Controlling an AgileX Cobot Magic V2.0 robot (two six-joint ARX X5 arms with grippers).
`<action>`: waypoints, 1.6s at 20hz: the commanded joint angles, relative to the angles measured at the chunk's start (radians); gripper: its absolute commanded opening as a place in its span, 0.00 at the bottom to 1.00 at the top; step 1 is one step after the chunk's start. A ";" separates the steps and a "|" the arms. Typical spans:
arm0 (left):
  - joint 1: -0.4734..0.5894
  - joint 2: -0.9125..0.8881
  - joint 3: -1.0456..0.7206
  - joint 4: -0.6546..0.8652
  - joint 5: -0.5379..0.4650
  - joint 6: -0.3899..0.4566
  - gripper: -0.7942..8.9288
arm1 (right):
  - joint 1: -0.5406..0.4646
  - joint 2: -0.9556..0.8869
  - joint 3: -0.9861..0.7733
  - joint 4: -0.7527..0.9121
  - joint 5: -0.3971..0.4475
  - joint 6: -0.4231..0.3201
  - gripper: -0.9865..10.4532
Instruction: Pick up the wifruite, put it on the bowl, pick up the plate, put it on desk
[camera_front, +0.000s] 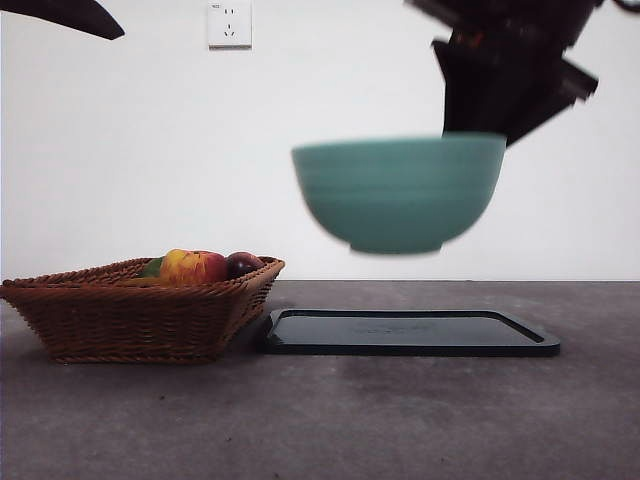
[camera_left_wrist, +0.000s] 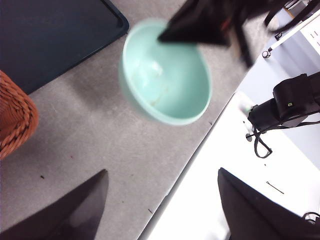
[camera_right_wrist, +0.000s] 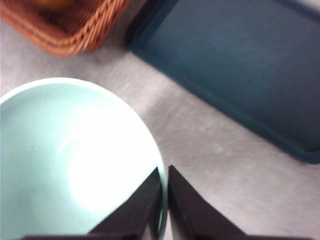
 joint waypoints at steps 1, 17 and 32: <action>-0.005 0.005 0.013 0.004 0.006 0.016 0.43 | 0.026 0.011 -0.057 0.071 0.003 0.048 0.10; -0.005 0.005 0.013 0.003 0.006 0.016 0.44 | 0.040 0.133 -0.250 0.326 -0.001 0.108 0.10; -0.005 0.005 0.013 0.002 0.006 0.016 0.44 | 0.040 0.104 -0.248 0.331 0.024 0.113 0.37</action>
